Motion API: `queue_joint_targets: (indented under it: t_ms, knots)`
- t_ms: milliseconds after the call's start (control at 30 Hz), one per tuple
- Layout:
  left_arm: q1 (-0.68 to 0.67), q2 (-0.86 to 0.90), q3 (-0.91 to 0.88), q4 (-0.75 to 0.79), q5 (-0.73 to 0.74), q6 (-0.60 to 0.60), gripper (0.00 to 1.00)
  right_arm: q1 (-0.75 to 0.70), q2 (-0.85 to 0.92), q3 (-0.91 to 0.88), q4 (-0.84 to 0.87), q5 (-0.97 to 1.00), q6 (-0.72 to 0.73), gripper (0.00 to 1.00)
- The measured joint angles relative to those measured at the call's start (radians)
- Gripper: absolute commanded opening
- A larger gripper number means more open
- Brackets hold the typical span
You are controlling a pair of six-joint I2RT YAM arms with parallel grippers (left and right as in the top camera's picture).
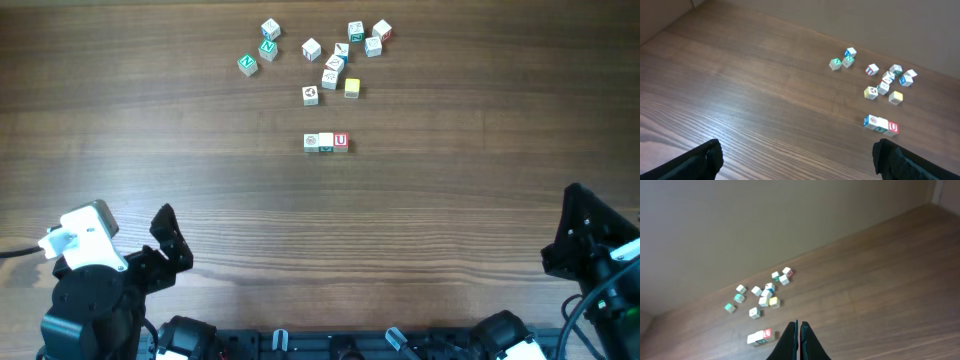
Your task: Form a horizontal line
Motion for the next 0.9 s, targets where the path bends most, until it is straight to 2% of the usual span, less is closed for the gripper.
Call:
queue_joint_targets:
  t_ms: [133, 200, 233, 267, 300, 533, 900]
  knots:
    - [0.000, 0.000, 0.000, -0.002, 0.000, 0.000, 1.00, 0.000, 0.003, 0.000, -0.013, 0.007, 0.000, 0.05]
    - [0.000, 0.000, 0.000, -0.002, 0.000, 0.000, 1.00, 0.000, 0.003, 0.000, -0.016, 0.007, 0.008, 0.29]
    - [0.000, 0.000, 0.000, -0.002, 0.000, 0.000, 1.00, 0.000, 0.003, 0.000, -0.021, 0.006, 0.021, 0.53]
    - [0.000, 0.000, 0.000, -0.002, 0.000, 0.000, 1.00, 0.000, 0.003, 0.000, -0.031, 0.005, 0.031, 0.72]
    - [0.000, 0.000, 0.000, -0.002, 0.000, 0.000, 1.00, 0.000, 0.003, 0.000, -0.042, 0.005, 0.045, 1.00]
    - [0.000, 0.000, 0.000, -0.003, 0.000, 0.000, 1.00, 0.000, 0.003, 0.000, -0.146, 0.005, 0.106, 1.00]
    - [0.000, 0.000, 0.000, -0.003, 0.000, 0.000, 1.00, 0.001, 0.003, 0.000, -0.162, 0.038, 0.129, 1.00]
